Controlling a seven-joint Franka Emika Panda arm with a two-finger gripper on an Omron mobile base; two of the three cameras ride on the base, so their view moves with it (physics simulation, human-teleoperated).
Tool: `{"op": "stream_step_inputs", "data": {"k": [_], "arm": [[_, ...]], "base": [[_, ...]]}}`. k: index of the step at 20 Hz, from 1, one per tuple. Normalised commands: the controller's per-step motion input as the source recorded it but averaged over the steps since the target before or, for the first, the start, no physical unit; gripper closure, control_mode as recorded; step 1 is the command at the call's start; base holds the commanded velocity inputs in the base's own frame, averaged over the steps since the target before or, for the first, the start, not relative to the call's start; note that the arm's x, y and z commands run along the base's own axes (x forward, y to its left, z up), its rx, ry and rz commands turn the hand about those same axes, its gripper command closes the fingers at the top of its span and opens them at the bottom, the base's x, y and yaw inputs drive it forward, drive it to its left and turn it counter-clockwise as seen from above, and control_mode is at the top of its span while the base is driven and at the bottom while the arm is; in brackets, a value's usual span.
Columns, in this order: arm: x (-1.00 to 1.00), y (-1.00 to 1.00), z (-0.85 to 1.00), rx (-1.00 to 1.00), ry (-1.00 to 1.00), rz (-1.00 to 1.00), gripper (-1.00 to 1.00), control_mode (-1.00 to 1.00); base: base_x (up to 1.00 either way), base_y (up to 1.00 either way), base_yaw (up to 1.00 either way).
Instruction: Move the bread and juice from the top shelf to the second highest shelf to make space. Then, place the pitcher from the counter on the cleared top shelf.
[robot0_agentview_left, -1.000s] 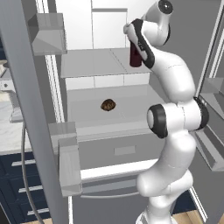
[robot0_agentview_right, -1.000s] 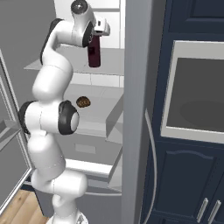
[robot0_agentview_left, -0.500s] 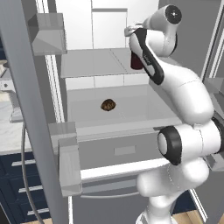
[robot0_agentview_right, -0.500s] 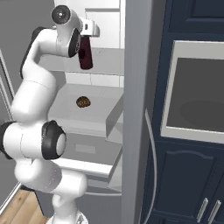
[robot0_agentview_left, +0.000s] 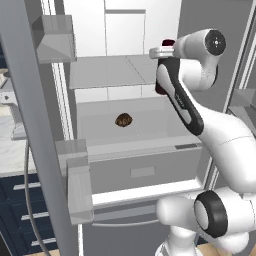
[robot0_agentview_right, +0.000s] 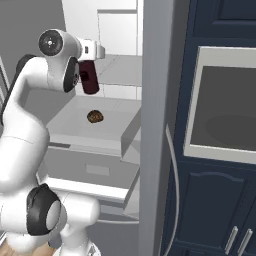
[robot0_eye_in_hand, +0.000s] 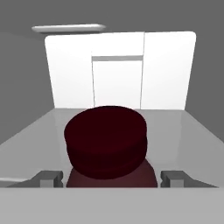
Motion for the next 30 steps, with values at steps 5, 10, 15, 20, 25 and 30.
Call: {"op": "stream_step_inputs", "data": {"k": [5, 10, 15, 20, 25, 30], "arm": [[-1.0, 0.0, -0.01, 0.0, 0.13, 0.0, 1.0, -1.0], [-0.82, 0.0, -0.41, 0.0, 0.11, 0.01, 1.0, -1.0], [-0.36, 0.0, -0.9, -0.02, 0.01, 0.01, 1.0, -1.0], [-0.05, 0.0, -0.8, 0.0, 0.0, 0.01, 1.0, -1.0], [0.01, 0.0, -0.46, 0.0, 0.0, 0.0, 1.0, -1.0], [0.15, -0.01, -0.2, 0.0, -0.07, 0.0, 1.0, -1.0]], "base": [[0.0, 0.0, 0.0], [0.0, 0.0, 0.0], [0.0, 0.0, 0.0], [0.0, 0.0, 0.0], [0.0, 0.0, 0.0], [0.0, 0.0, 0.0]]}}
